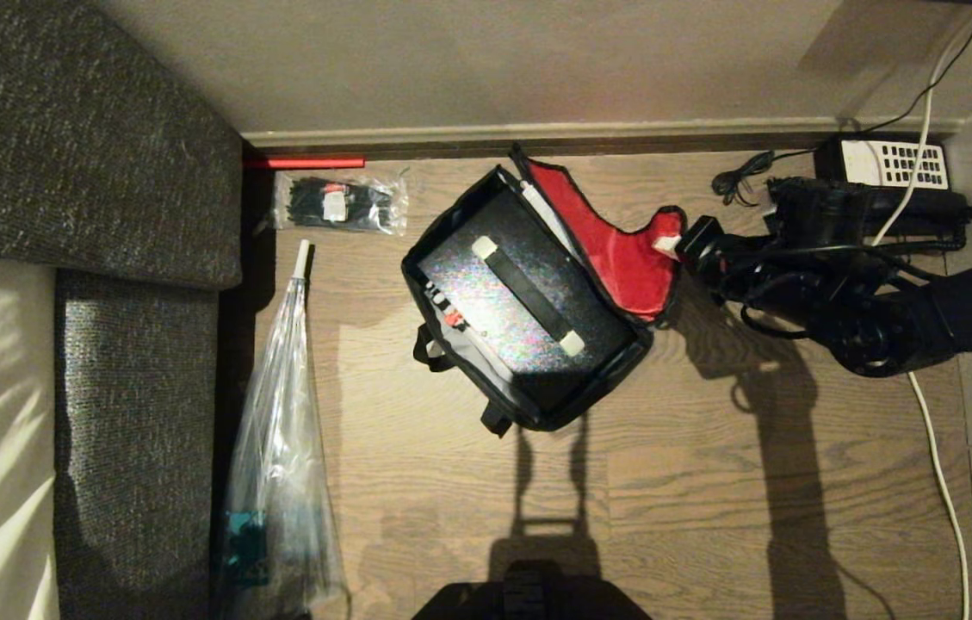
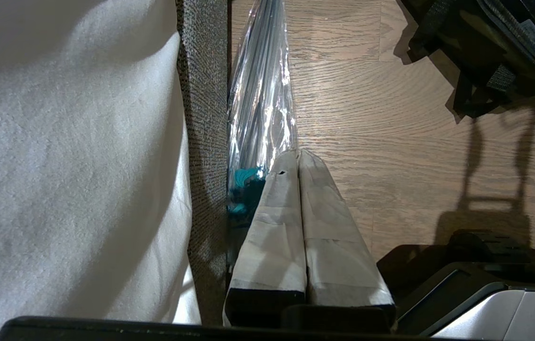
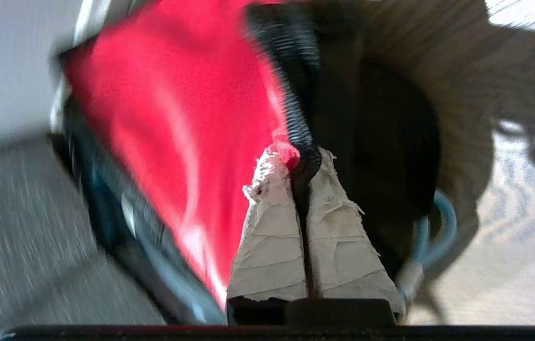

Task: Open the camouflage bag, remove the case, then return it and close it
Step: Close the top of the storage box

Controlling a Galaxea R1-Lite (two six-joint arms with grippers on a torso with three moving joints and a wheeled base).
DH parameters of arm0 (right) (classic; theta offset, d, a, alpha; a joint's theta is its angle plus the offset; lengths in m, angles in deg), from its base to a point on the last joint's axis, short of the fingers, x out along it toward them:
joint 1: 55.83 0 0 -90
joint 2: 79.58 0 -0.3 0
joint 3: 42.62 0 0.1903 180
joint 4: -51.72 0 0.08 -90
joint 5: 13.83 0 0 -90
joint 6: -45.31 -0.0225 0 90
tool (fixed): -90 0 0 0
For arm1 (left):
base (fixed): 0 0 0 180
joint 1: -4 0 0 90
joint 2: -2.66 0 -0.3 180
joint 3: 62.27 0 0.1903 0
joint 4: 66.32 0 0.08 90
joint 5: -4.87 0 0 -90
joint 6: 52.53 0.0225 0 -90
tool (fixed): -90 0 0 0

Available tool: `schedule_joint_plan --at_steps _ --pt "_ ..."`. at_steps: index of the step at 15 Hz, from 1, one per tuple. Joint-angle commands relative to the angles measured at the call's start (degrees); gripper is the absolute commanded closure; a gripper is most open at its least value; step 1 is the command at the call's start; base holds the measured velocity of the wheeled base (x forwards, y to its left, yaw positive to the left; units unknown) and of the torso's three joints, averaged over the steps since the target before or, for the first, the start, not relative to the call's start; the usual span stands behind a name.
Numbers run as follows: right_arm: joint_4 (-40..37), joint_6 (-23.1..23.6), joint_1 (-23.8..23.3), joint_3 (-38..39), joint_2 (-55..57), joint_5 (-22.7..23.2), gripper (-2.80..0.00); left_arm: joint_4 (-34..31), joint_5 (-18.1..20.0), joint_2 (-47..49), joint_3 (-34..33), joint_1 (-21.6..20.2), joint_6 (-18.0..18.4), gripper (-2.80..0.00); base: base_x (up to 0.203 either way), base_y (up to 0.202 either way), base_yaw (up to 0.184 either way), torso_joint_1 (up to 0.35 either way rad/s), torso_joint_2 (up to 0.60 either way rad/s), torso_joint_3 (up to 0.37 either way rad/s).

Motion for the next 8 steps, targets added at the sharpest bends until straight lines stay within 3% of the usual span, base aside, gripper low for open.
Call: schedule_joint_plan --at_steps 1,3,6,8 --pt "0.83 3.27 0.26 4.38 -3.65 4.57 0.0 -0.02 0.0 0.0 0.01 -0.01 0.07 0.0 0.0 0.0 0.0 0.0 0.0 0.0" --pt "3.08 5.47 1.29 6.63 -5.91 7.06 0.0 -0.02 0.0 -0.06 0.01 -0.01 0.07 0.0 0.0 0.0 0.0 0.0 0.0 0.0" --pt "4.34 6.69 3.42 9.57 -7.98 7.21 0.0 -0.02 0.0 0.0 0.01 -0.01 0.01 0.0 0.0 0.0 0.0 0.0 0.0 0.0" --pt "7.52 9.99 5.44 11.37 -8.38 7.08 0.0 -0.02 -0.07 0.0 0.01 -0.01 0.0 0.0 0.0 0.0 0.0 0.0 0.0 0.0"
